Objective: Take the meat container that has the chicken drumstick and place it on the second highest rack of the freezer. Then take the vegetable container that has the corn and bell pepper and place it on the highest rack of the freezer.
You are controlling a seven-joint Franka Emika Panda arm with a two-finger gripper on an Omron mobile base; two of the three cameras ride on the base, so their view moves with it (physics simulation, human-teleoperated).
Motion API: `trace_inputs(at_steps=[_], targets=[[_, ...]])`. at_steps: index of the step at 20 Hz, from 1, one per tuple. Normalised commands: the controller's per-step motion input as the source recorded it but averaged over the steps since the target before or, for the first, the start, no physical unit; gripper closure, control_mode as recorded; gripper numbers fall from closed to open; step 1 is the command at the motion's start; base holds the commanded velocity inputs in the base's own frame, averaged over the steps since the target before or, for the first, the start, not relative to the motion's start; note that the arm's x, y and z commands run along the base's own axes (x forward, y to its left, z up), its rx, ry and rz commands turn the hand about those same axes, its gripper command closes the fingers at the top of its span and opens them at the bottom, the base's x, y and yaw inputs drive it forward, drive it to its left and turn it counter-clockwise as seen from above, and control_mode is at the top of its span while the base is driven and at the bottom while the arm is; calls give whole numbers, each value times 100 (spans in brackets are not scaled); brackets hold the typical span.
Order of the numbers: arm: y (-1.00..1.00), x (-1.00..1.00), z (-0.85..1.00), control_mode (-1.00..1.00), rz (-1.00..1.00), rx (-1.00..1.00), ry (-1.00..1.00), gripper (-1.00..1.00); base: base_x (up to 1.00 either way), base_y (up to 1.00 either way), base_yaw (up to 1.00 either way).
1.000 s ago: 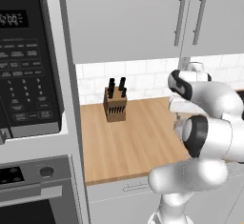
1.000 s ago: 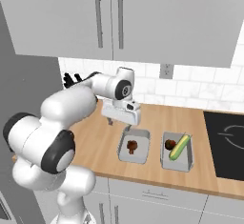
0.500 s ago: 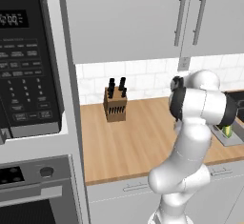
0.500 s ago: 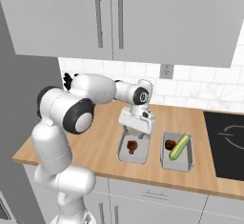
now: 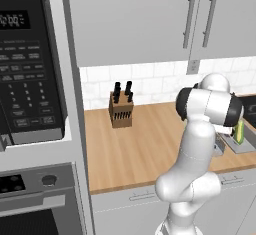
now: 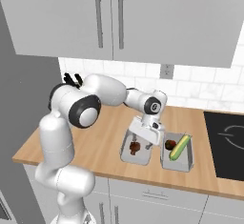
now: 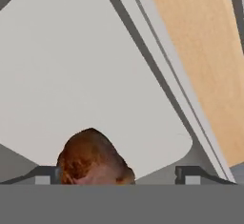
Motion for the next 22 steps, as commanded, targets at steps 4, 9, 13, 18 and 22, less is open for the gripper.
trace_inputs(at_steps=[4,9,13,18,22], targets=[[-3,-51,7,-100,-2,1,-5,-100,0,0,0],[20,-54,25,-100,0,0,-14,-100,0,0,0],[41,-16,37,-100,3,-2,-12,-100,0,0,0],[17,0,30,-100,0,-3,-3,-100,0,0,0],[-15,-32,-7,-100,-8,0,4,-100,0,0,0]])
